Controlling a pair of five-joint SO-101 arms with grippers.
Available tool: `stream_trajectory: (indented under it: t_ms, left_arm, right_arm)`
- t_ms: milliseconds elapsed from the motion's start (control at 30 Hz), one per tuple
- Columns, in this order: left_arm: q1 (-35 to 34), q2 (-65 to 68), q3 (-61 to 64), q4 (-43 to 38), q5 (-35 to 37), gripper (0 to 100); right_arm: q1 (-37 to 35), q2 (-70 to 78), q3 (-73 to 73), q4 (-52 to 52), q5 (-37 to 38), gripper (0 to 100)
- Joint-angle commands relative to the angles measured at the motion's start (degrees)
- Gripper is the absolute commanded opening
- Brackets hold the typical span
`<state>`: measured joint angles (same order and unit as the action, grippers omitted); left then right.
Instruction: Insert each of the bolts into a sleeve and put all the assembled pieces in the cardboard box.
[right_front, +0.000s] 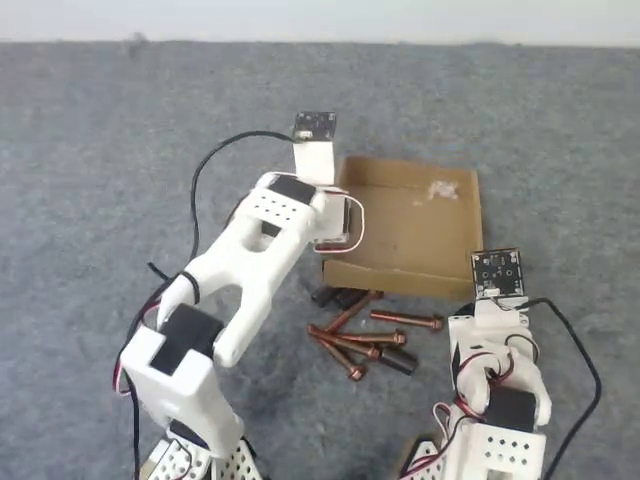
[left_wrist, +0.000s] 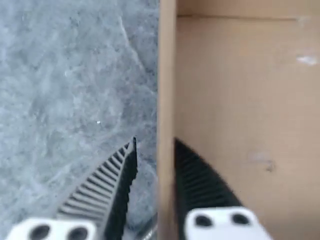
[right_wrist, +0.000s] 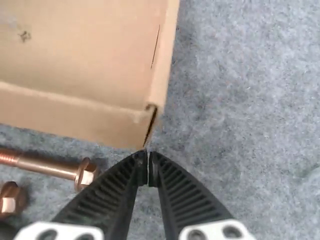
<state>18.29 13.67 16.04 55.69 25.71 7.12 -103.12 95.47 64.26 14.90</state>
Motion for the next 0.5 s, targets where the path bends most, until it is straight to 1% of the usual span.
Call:
stream_trajectory:
  t_ms: [0, 133, 233, 367, 467]
  left_arm:
    - [0.2, -1.4, -3.4, -0.9, -0.2, 2]
    - [-2.2, -4.0, -3.5, -1.9, 0.2, 1]
    - [-6.2, -7.4, -3.1, -5.6, 1.0, 1]
    - [-12.4, -9.8, -3.1, -10.0, 8.6, 1]
    - [-14.6, -10.3, -3.1, -11.8, 10.2, 1]
  right_arm:
    - [-0.4, -0.8, 1.0, 0.2, 1.1, 0.6]
    - [-0.4, -0.8, 1.0, 0.2, 1.1, 0.6]
    - [-0.4, -0.8, 1.0, 0.2, 1.1, 0.6]
    - [-0.4, -0.8, 1.0, 0.2, 1.1, 0.6]
    - [-0.4, -0.8, 1.0, 0.2, 1.1, 0.6]
